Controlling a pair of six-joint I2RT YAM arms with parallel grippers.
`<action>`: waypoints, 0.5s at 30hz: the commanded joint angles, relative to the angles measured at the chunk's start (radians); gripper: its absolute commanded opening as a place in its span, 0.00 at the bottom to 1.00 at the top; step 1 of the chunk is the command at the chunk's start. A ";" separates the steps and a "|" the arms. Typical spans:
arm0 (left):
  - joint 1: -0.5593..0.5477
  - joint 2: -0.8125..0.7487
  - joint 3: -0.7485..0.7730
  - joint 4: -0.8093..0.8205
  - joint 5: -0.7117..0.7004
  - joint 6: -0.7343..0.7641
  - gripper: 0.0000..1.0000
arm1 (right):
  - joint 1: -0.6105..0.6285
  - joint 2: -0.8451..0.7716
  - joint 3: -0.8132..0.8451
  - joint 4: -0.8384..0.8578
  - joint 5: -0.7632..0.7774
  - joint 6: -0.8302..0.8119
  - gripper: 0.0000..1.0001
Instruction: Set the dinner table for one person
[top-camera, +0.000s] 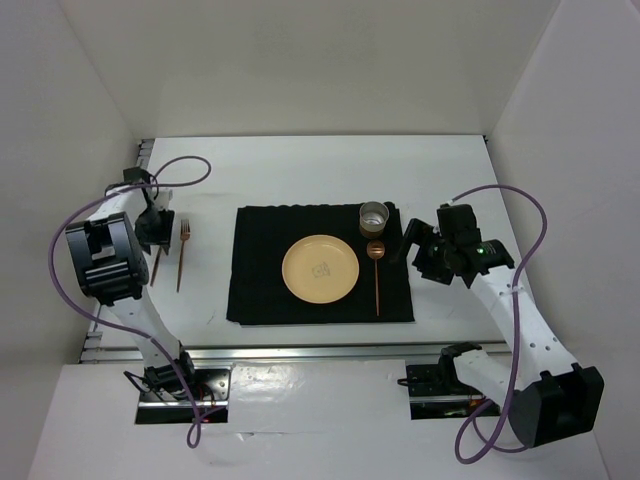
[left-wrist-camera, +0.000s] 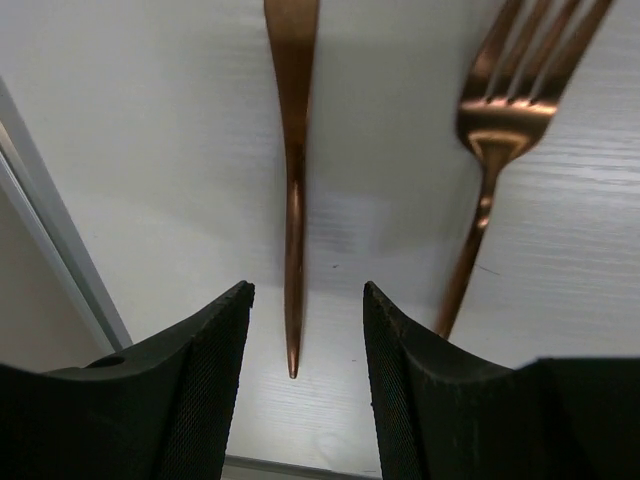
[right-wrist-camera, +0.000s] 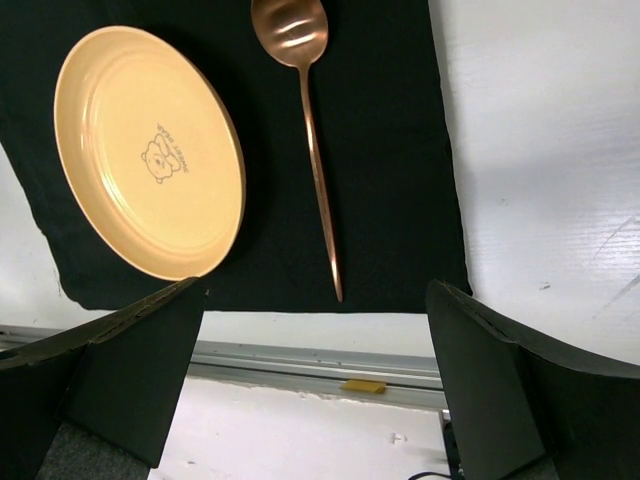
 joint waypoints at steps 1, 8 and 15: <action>0.014 -0.029 -0.050 0.033 -0.024 -0.012 0.56 | 0.009 0.015 0.026 -0.018 0.011 -0.021 0.99; 0.044 0.041 -0.046 0.046 0.011 0.007 0.57 | 0.009 0.037 0.077 -0.018 0.011 -0.030 0.99; 0.078 0.118 -0.007 0.022 0.056 0.019 0.51 | 0.009 0.028 0.077 -0.018 0.011 -0.021 0.99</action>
